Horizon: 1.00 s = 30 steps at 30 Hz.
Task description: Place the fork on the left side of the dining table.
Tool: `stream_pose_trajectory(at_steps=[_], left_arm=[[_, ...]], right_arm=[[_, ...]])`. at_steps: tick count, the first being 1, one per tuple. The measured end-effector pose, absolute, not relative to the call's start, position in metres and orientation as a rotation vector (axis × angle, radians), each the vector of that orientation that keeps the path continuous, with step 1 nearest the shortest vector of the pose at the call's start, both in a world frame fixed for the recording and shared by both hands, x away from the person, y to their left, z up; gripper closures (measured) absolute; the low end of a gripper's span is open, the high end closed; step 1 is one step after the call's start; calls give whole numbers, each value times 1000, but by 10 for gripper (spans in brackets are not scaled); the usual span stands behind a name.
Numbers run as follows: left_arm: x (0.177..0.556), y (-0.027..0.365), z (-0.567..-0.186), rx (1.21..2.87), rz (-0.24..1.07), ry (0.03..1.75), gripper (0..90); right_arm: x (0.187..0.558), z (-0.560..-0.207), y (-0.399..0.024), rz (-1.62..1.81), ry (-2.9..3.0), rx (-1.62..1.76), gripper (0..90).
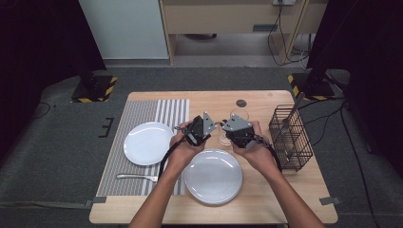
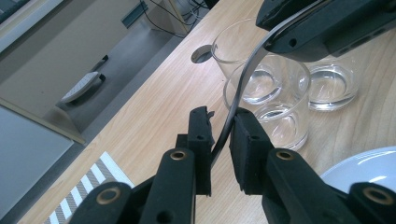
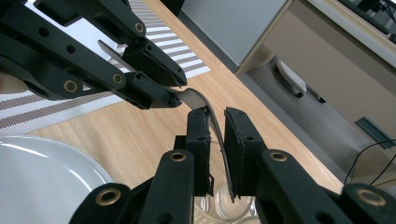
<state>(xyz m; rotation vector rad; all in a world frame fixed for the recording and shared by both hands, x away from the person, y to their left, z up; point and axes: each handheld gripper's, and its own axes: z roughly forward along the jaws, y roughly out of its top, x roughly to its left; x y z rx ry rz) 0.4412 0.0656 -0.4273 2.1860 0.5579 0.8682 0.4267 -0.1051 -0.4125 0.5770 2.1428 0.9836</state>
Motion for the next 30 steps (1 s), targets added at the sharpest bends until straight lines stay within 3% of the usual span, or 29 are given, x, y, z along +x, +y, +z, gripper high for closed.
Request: stream_pose_trajectory(at_steps=[14,30], left_arm=[[439,67,-428,2184,859,552,828],[438,67,-429,2191,854,548,839]], right_arm=[[428,-412,-103,1003,2112,580,726],[429,-413,-102,1001,2107,570,713]])
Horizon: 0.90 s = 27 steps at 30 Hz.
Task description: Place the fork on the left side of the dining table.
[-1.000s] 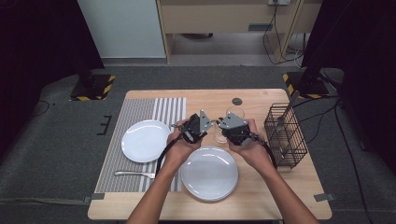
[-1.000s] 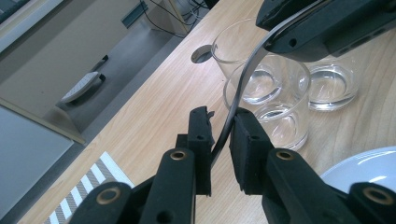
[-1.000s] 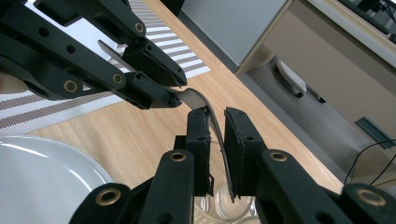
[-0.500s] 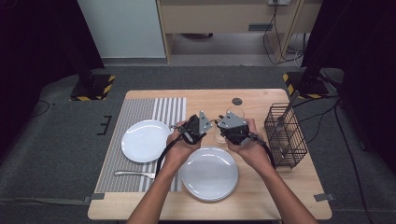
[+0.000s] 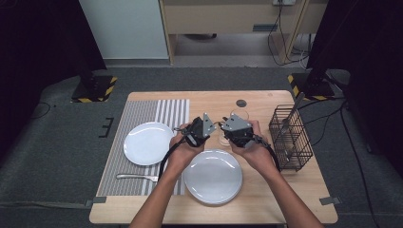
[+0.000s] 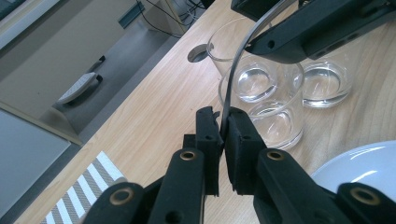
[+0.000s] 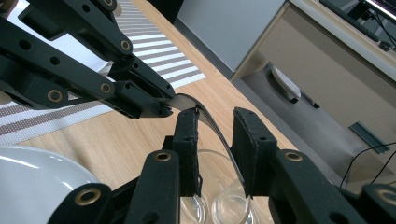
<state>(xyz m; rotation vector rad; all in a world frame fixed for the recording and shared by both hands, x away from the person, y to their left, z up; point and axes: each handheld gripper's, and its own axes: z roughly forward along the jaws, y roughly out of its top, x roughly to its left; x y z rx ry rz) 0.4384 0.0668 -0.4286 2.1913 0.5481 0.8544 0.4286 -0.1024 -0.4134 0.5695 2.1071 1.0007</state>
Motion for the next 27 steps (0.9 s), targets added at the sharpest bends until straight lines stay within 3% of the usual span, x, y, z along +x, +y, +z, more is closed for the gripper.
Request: stream_pose_trajectory(at_steps=[16,27], left_arm=[[437,66,-431,2210,846,529,863],[437,65,-432,2208,833,532,873]], right_arm=[[431,-414,-101,1015,2114,594,639],[428,-409,-101,1071,2088,622,538]])
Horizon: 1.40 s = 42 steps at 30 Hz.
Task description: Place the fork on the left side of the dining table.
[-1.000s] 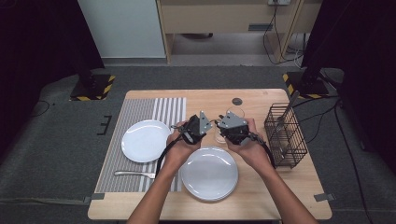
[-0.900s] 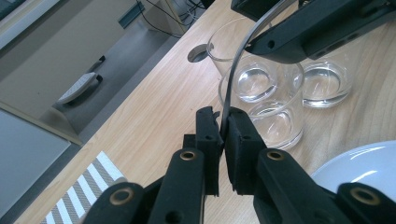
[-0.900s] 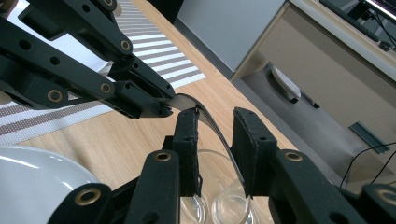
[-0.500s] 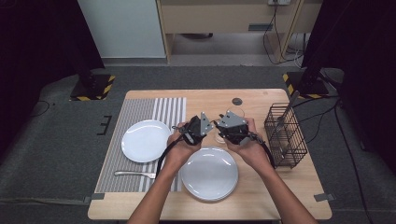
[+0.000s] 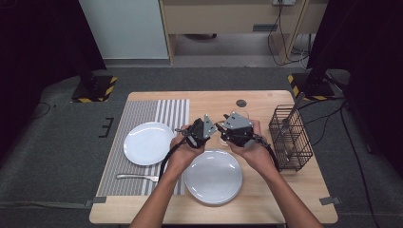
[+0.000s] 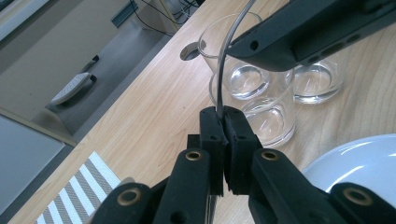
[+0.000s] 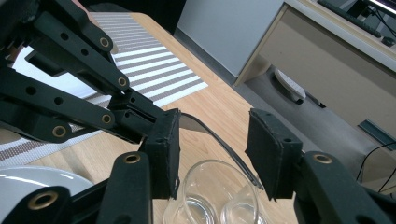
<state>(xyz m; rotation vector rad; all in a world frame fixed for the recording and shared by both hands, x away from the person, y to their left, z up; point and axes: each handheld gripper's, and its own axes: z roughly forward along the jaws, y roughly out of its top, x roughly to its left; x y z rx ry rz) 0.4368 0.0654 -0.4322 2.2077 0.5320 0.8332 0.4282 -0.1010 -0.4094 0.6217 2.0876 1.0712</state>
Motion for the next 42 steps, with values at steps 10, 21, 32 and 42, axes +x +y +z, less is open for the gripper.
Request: stream_pose_trajectory(at_steps=[10,21,32,42], left_arm=[[438,71,-432,2204,840,546,873],[437,75,-429,2192,839,547,873],[437,73,-430,2202,836,547,873],[439,75,-431,2205,842,551,873]], right_arm=[[427,-409,-105,1066,2083,618,497],[433,-420,-109,1023,2111,656,583],[431,-415,-114,1058,2103,645,813],[430,-413,-112,1066,2111,636,838]])
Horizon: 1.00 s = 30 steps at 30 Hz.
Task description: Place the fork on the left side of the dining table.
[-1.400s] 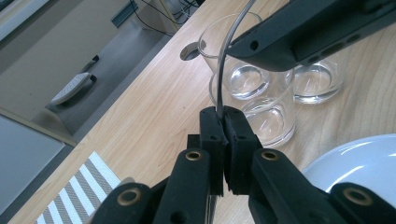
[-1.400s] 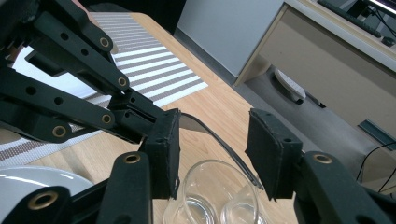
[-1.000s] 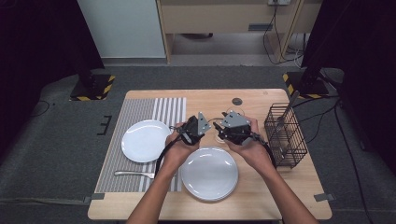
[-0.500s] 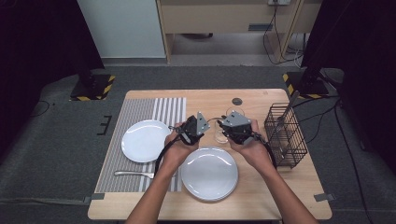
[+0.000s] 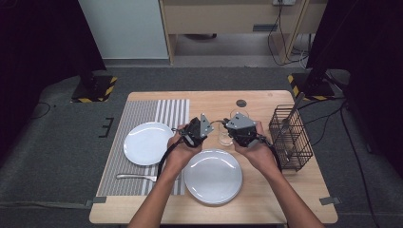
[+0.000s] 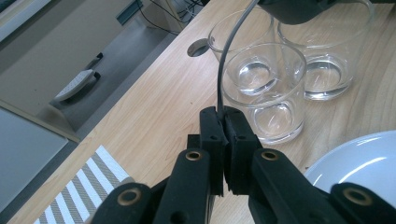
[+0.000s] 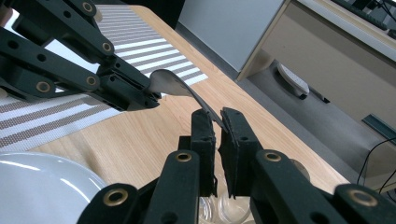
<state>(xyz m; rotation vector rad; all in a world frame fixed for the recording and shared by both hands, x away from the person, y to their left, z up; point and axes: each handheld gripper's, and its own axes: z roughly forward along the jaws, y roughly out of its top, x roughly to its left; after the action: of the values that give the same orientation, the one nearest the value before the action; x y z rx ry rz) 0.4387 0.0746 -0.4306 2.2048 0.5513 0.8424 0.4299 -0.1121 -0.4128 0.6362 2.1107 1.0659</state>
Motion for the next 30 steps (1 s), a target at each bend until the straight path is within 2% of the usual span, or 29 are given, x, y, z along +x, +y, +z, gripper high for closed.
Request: stream_pose_trajectory(at_steps=[30], left_arm=[[444,74,-427,2206,868,561,871]], right_arm=[[425,-404,-106,1090,2109,600,856]])
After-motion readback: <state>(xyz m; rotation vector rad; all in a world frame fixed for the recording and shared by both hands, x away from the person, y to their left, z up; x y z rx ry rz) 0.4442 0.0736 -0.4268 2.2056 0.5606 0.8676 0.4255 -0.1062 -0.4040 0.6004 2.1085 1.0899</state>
